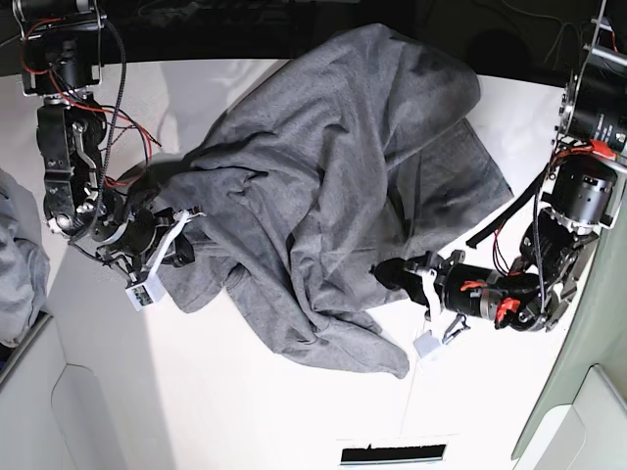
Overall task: Layout the t-shirt on the table in an organized manner, then fold the t-shirt properly
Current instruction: 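Pull the shirt fabric apart with both grippers to spread it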
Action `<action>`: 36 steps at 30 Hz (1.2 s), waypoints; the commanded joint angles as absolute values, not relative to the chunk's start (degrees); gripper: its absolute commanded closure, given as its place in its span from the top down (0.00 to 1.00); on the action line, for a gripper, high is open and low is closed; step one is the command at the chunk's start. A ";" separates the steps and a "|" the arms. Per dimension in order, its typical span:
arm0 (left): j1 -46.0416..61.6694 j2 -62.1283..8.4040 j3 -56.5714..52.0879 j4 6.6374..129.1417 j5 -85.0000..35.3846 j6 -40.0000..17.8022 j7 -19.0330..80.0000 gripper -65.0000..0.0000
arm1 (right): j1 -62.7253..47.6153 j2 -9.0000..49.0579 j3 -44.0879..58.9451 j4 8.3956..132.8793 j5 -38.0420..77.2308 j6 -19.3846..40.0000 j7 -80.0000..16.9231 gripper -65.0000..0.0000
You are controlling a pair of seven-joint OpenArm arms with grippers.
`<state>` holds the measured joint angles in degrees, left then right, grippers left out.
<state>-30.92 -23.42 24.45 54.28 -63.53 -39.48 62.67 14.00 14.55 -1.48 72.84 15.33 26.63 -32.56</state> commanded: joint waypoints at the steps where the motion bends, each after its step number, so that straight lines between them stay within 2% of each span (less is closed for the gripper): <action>1: -31.20 -23.03 24.21 55.90 -64.90 -40.00 61.67 0.03 | 16.78 15.11 -1.15 71.18 15.57 26.76 -30.13 0.00; 5: -26.70 -21.21 24.21 56.55 -62.08 -40.00 59.33 0.03 | 20.56 15.09 -1.19 59.51 14.87 28.73 -28.86 0.00; 8: -23.20 -21.02 24.21 56.49 -53.49 -40.00 54.39 0.03 | 22.00 15.27 -1.19 52.95 10.87 29.98 -28.80 0.00; 12: -20.23 -22.13 24.18 56.40 -42.06 -40.00 48.21 0.03 | 22.17 17.54 -1.19 50.48 8.86 28.25 -26.79 0.00; 15: -19.99 -22.96 24.18 56.40 -39.88 -38.19 46.70 0.03 | 22.22 20.71 -1.17 50.52 9.89 24.18 -26.11 0.00; 20: -19.97 -23.00 24.21 56.40 -39.81 -37.95 46.76 0.03 | 22.20 24.34 -1.08 50.83 12.12 23.59 -26.20 0.00; 23: -20.01 -22.83 24.21 56.40 -39.99 -37.95 46.74 0.03 | 22.11 24.38 -0.36 51.72 13.74 21.98 -27.42 0.00; 30: -20.03 -22.74 24.18 59.07 -42.81 -39.79 46.96 0.03 | 22.02 23.29 4.34 59.61 17.67 22.24 -28.49 0.00; 36: -20.03 -25.85 24.18 68.51 -47.92 -39.72 48.71 0.06 | 19.57 22.68 8.56 71.29 24.38 22.31 -36.53 0.00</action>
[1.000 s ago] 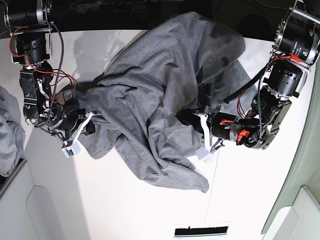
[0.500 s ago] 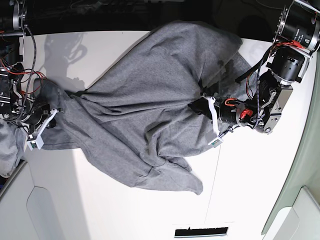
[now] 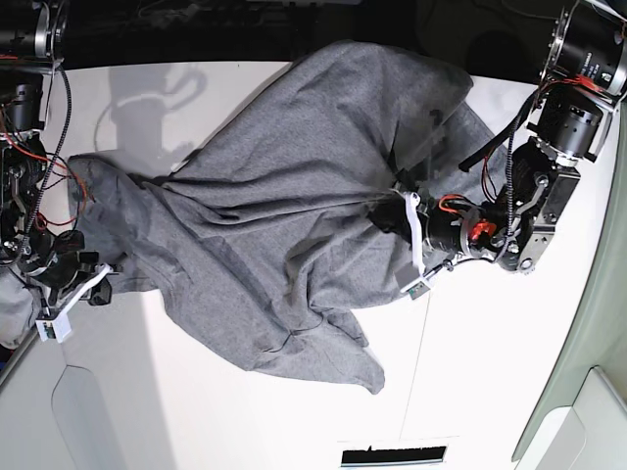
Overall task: Layout the t-shirt on the table in an organized manner, then fold the t-shirt properly
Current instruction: 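Pull the shirt fabric apart with both grippers to spread it, then release the shirt and regrasp its bunched middle with the right gripper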
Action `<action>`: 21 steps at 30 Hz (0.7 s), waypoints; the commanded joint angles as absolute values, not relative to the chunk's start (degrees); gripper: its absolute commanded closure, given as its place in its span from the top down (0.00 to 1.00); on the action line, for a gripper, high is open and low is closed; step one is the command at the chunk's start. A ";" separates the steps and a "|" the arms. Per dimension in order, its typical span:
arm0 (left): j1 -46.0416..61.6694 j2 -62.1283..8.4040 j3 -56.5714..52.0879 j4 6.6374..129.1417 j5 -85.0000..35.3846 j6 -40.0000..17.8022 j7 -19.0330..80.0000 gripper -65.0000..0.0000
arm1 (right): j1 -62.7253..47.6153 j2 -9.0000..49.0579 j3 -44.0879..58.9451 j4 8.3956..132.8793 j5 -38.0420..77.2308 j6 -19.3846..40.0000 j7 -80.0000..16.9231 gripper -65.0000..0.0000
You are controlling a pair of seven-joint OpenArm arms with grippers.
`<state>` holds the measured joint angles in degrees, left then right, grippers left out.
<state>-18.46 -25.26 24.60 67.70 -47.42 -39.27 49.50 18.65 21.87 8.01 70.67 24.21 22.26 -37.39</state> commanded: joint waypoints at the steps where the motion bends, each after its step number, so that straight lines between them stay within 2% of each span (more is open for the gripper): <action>1: -20.01 -26.89 24.18 70.39 -50.00 -40.00 49.10 0.09 | 18.70 22.68 8.82 73.10 25.21 22.59 -38.09 0.00; 5: -19.92 -30.44 23.18 76.36 -56.18 -40.00 52.53 0.28 | 12.53 22.70 8.88 78.43 31.11 28.29 -39.64 0.00; 10: -17.17 -35.22 22.41 78.15 -59.86 -40.00 54.94 0.29 | 0.71 22.72 8.88 86.17 39.77 32.88 -43.44 0.00; 15: -11.40 -40.23 21.43 78.83 -65.04 -40.00 57.41 0.29 | -9.30 22.70 8.88 93.54 41.39 33.26 -44.16 0.00; 21: -1.34 -40.95 12.73 81.17 -66.72 -40.00 58.26 0.29 | -16.05 22.48 8.88 93.38 41.10 33.19 -43.57 0.00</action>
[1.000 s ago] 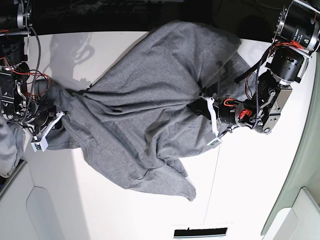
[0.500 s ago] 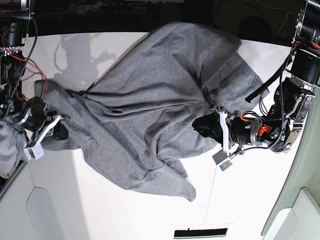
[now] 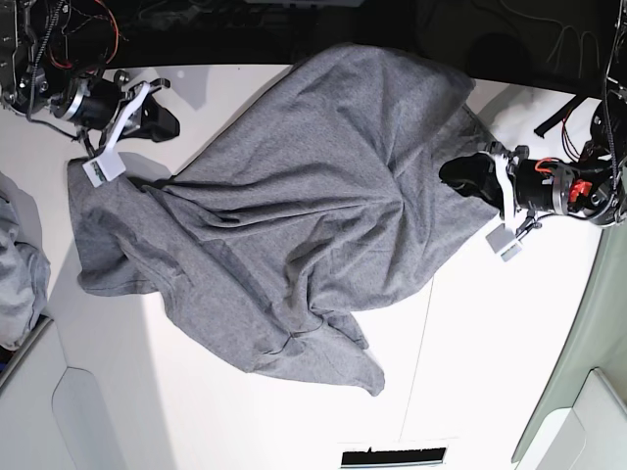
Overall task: Layout the t-shirt on the table in an organized manner, then fold the t-shirt properly
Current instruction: 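Release the shirt and regrasp its bunched middle with the right gripper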
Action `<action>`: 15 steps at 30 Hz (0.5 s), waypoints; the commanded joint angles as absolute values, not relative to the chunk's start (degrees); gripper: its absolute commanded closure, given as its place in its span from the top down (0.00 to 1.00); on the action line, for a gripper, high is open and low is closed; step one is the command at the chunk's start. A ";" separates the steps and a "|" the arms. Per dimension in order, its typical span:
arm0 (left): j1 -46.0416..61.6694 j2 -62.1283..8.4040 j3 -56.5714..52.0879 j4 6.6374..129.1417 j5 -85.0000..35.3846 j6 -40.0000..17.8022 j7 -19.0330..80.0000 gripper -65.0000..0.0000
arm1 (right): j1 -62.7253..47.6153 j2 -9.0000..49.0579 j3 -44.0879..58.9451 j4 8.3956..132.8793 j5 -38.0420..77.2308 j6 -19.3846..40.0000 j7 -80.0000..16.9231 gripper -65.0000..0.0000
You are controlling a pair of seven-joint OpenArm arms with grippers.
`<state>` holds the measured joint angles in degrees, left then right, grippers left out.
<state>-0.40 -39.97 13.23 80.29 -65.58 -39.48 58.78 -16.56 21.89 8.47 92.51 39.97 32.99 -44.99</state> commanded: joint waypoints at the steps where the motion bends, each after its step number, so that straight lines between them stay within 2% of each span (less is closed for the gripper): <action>1: -0.27 -40.93 11.92 81.17 -66.63 -40.00 58.08 0.29 | -16.29 22.09 8.88 93.17 40.23 32.97 -43.51 0.00; 3: 1.50 -40.58 10.74 81.17 -66.61 -40.00 58.11 0.29 | -16.21 20.91 8.88 92.33 37.76 32.23 -43.27 0.02; 5: 2.92 -39.83 10.13 81.17 -66.50 -40.00 58.11 0.29 | -16.19 20.08 8.84 90.76 36.14 31.70 -40.73 0.27; 7: 3.75 -39.46 10.04 81.17 -66.39 -40.00 58.11 0.29 | -15.57 19.33 8.64 87.99 35.77 31.73 -38.37 0.44; 9: 4.14 -39.48 10.04 81.17 -66.35 -40.00 58.13 0.29 | -14.24 17.89 8.60 85.08 35.79 31.75 -37.93 0.48; 15: 4.14 -39.55 10.04 81.25 -66.43 -40.00 58.11 0.29 | -10.94 12.23 7.01 80.14 38.50 32.86 -38.96 0.48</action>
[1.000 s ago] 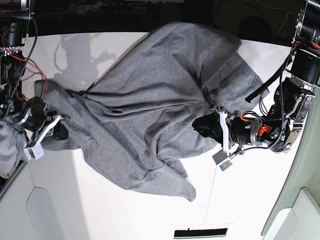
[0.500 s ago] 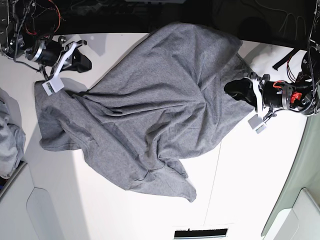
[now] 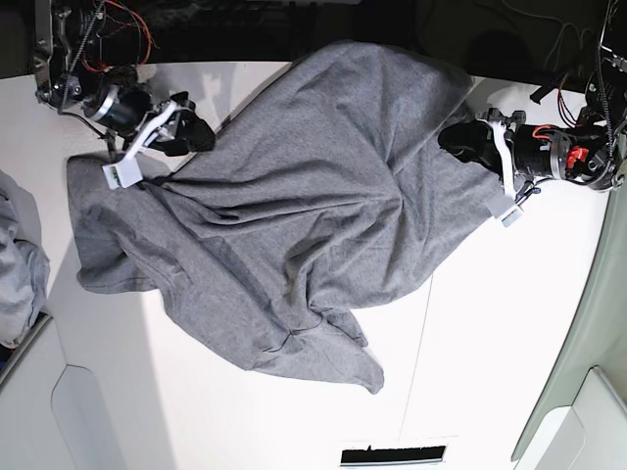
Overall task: Layout the t-shirt on the table in an organized manner, then fold the t-shirt properly
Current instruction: 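Release the shirt and regrasp its bunched middle with the right gripper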
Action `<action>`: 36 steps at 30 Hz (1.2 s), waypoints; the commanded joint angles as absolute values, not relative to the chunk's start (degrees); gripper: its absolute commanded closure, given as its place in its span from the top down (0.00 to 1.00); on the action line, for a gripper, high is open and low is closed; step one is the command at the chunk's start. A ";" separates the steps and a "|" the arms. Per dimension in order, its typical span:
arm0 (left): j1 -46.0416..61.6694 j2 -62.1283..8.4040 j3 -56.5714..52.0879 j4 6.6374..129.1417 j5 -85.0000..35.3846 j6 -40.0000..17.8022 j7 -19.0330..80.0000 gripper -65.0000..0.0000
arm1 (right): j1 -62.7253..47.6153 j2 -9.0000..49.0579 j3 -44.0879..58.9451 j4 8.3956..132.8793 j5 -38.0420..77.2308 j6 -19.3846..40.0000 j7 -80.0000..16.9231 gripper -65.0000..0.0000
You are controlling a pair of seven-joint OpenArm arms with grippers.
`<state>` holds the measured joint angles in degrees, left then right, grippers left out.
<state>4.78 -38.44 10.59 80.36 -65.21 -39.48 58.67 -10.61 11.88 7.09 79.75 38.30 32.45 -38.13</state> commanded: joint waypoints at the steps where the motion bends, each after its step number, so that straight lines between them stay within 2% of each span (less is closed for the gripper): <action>1: 4.14 -39.53 10.04 81.28 -66.43 -40.00 58.13 0.29 | -10.94 11.46 6.13 80.14 39.16 32.95 -39.16 0.48; 6: 4.14 -39.55 10.04 81.28 -66.41 -40.00 58.48 0.29 | -10.96 8.34 -0.58 80.16 39.46 33.01 -39.24 0.47; 8: 4.19 -39.57 10.04 81.28 -66.43 -40.00 58.81 0.29 | -10.96 7.05 -2.76 80.31 39.44 33.01 -38.96 0.30; 10: 4.16 -39.66 10.04 81.28 -66.67 -40.00 58.96 0.28 | -10.96 5.58 -3.95 80.79 39.44 33.04 -37.91 0.06; 11: 4.14 -39.86 10.04 81.32 -66.87 -40.00 58.96 0.28 | -10.94 4.82 -4.16 81.17 39.44 33.04 -36.64 0.00; 14: 4.14 -40.18 8.60 82.56 -67.05 -40.00 58.98 0.28 | -9.82 2.83 -4.19 82.94 39.46 33.23 -33.39 0.00; 23: 4.16 -40.18 -0.71 86.41 -67.05 -40.00 59.00 0.28 | 1.72 -1.56 -4.21 92.05 39.29 33.28 -34.98 0.00; 29: 5.63 -40.12 -0.71 86.32 -67.07 -40.00 58.41 0.28 | 13.15 -7.40 -4.21 88.29 26.13 32.08 -34.96 0.00; 30: 5.82 -40.14 -0.71 86.30 -67.05 -40.00 58.24 0.28 | 14.66 -8.19 -4.21 86.61 24.86 32.10 -34.96 0.03; 33: 5.91 -40.01 -0.67 86.28 -67.02 -40.00 58.11 0.28 | 17.72 -8.67 -5.17 80.44 24.34 31.07 -34.96 0.47; 34: 5.89 -40.01 -0.67 86.28 -67.07 -40.00 57.98 0.28 | 18.00 -8.69 -5.48 78.63 24.21 31.14 -34.98 0.56; 36: 5.91 -40.01 -0.67 86.28 -67.00 -40.00 57.91 0.28 | 17.65 -8.62 -6.02 75.79 24.40 31.29 -36.03 0.57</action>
<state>6.63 -39.03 -0.16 85.56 -65.84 -39.48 59.05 16.56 -8.27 -5.89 74.81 23.38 30.85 -37.15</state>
